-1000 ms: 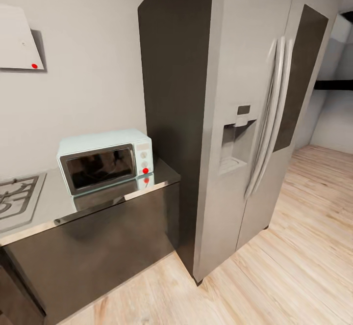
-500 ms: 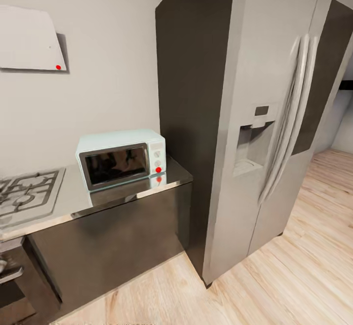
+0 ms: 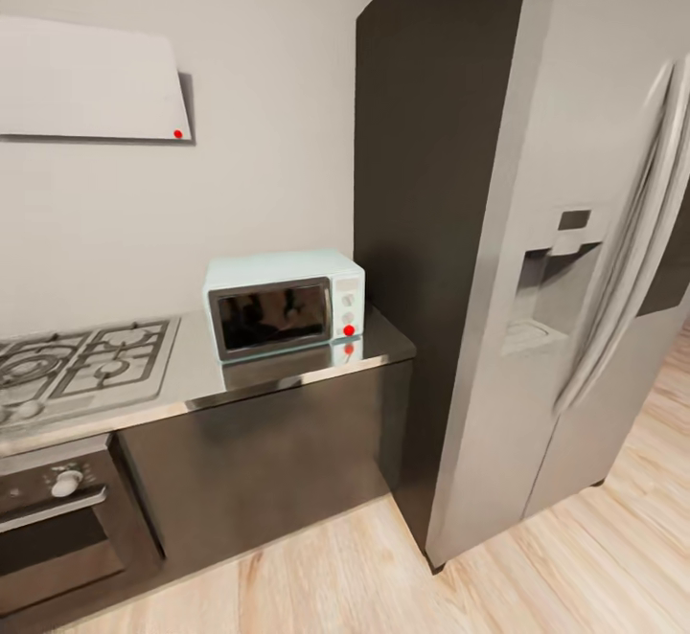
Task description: In the kitchen, take the popcorn bag from the countertop, put it into the microwave, and heat it until the popcorn is cooked so the cooked popcorn ends up inside the bag.
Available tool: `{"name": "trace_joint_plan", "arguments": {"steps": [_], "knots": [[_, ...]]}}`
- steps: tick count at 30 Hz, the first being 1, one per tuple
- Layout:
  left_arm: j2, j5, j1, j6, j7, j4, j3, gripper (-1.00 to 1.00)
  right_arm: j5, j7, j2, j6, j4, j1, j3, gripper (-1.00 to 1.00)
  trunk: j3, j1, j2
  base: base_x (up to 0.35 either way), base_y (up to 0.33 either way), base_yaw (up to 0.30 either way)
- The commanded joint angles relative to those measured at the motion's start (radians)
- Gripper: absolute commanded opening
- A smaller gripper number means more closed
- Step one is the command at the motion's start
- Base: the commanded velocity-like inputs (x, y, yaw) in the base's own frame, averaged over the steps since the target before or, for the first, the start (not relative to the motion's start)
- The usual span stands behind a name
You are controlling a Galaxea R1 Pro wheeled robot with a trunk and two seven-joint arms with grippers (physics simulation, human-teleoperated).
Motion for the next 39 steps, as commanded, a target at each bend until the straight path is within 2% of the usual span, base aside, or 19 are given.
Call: {"name": "trace_joint_plan", "arguments": {"steps": [1, 17, 31, 39], "knots": [[0.000, 0.009, -0.001, -0.004, 0.001, 0.001, -0.008, 1.00, -0.011, 0.004, 0.000, 0.001, 0.001, -0.001, 0.008, 1.00, -0.001, 0.000, -0.001, 0.000, 0.000, 0.269], [0.000, 0.009, -0.001, -0.004, 0.001, 0.000, -0.008, 1.00, -0.009, 0.004, 0.003, -0.012, 0.001, -0.001, 0.008, 1.00, -0.001, 0.000, -0.001, 0.000, -0.019, 0.266], [0.000, 0.009, -0.001, -0.004, 0.001, 0.001, -0.008, 1.00, -0.009, 0.004, 0.002, -0.012, 0.001, -0.001, 0.008, 1.00, -0.001, 0.000, -0.001, 0.005, -0.066, 0.018], [0.003, 0.011, -0.001, -0.003, 0.001, 0.002, -0.008, 1.00, -0.009, 0.004, 0.000, -0.012, 0.001, -0.001, 0.008, 1.00, -0.001, 0.000, -0.001, 0.184, -0.079, 0.000]]}}
